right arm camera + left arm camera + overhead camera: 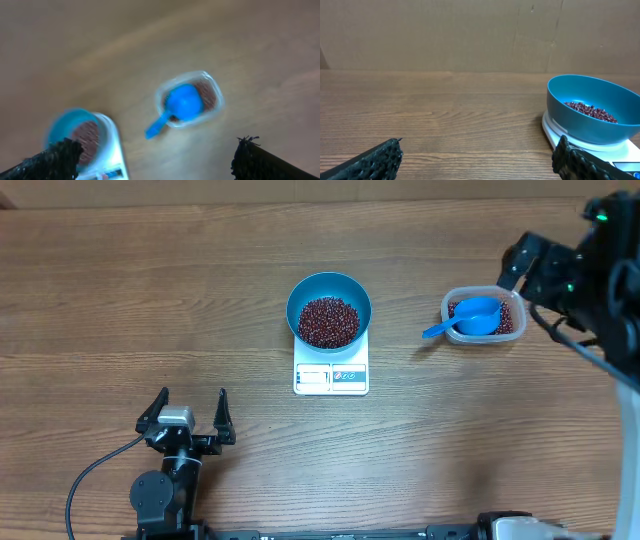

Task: Scoop item into bowl and weigh 150g on scale

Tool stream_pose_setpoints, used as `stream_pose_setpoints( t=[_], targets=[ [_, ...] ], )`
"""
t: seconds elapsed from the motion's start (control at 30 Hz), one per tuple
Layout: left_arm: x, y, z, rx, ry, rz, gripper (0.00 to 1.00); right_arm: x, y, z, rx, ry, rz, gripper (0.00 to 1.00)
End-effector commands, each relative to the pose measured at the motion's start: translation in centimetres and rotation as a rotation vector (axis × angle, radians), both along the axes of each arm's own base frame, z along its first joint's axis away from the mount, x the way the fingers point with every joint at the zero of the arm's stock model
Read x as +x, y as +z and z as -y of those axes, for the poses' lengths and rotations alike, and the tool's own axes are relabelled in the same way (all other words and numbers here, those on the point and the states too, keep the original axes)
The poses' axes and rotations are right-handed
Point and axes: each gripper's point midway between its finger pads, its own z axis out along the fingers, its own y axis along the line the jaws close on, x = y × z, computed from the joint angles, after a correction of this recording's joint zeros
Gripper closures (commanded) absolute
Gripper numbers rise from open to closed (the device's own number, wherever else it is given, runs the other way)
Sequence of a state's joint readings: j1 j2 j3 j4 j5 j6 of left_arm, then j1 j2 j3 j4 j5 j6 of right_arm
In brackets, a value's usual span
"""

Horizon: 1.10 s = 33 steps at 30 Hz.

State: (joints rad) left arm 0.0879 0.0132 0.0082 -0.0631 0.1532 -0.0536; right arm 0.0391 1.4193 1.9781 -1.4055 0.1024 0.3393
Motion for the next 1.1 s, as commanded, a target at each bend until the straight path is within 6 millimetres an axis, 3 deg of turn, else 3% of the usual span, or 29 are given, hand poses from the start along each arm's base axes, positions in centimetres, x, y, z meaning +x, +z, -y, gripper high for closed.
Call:
stream_pose_setpoints(
  t=[0.0,0.2,0.47,0.73,0.97,1.07],
  targets=[
    [0.0,-0.1,-0.4,-0.005,0.017,0.002,0.01,-0.7,1.5,-1.2,0.054,0.050,0.114,0.00],
    [0.0,-0.1,-0.4,-0.005,0.017,0.002,0.01,0.2,1.1,-2.5,0.100,0.115,0.336,0.00],
    [0.0,-0.1,-0.4,-0.005,0.017,0.002,0.00,0.4,-2.4,-3.9,0.130,0.201,0.658,0.00],
    [0.0,-0.1,-0.4,-0.005,0.017,0.002,0.00,-2.8,-8.5,-3.5,0.110,0.203,0.899,0.00],
    [0.0,-0.1,-0.4,-0.005,0.017,0.002,0.00,-5.7,-15.0,-2.4,0.085,0.135,0.914,0.00],
    [0.0,-0.1,-0.4,-0.005,0.017,0.002,0.01,-6.7,-16.8,-2.1,0.079,0.119,0.930,0.00]
  ],
)
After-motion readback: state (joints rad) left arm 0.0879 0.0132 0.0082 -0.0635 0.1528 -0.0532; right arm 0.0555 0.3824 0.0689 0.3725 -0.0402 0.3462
